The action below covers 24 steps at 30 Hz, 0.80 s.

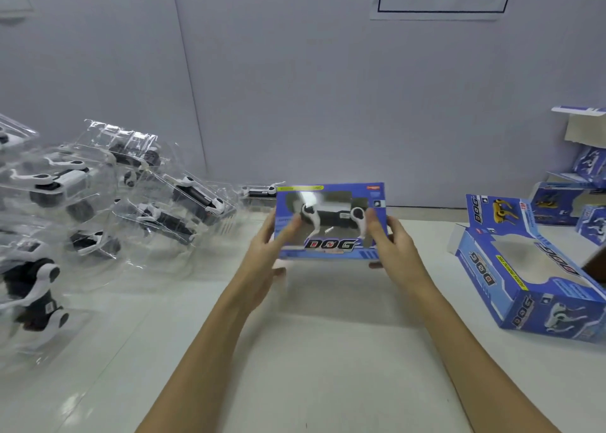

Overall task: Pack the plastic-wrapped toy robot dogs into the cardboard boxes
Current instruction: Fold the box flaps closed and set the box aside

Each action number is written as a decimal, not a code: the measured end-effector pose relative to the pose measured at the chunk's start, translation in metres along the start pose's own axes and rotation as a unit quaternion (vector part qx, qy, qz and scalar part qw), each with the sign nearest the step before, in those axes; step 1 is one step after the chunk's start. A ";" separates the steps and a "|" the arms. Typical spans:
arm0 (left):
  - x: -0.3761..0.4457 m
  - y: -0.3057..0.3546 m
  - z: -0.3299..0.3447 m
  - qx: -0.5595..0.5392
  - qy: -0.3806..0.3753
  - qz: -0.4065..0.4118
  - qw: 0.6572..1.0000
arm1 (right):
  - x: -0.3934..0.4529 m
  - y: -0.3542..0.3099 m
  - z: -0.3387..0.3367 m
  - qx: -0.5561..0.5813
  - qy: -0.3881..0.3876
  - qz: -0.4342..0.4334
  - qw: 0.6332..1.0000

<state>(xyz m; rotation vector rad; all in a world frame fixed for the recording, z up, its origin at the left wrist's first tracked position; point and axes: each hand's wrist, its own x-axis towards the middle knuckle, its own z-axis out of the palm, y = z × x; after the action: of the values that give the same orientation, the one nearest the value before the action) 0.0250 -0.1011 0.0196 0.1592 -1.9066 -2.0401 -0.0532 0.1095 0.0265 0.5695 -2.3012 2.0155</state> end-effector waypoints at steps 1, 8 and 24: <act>-0.001 -0.004 0.006 0.004 -0.008 0.011 1.000 | 0.000 0.002 0.001 0.027 -0.027 0.024 0.999; 0.001 -0.011 0.004 -0.113 0.011 0.097 0.989 | -0.004 0.004 0.002 0.094 -0.083 -0.004 0.992; 0.004 -0.005 -0.009 -0.122 0.067 0.088 0.986 | 0.000 -0.011 -0.035 0.041 -0.145 0.034 0.988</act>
<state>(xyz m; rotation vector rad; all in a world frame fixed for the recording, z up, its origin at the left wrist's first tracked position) 0.0227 -0.1106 0.0144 0.0629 -1.5209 -2.0653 -0.0577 0.1417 0.0425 0.8545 -2.4303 2.1973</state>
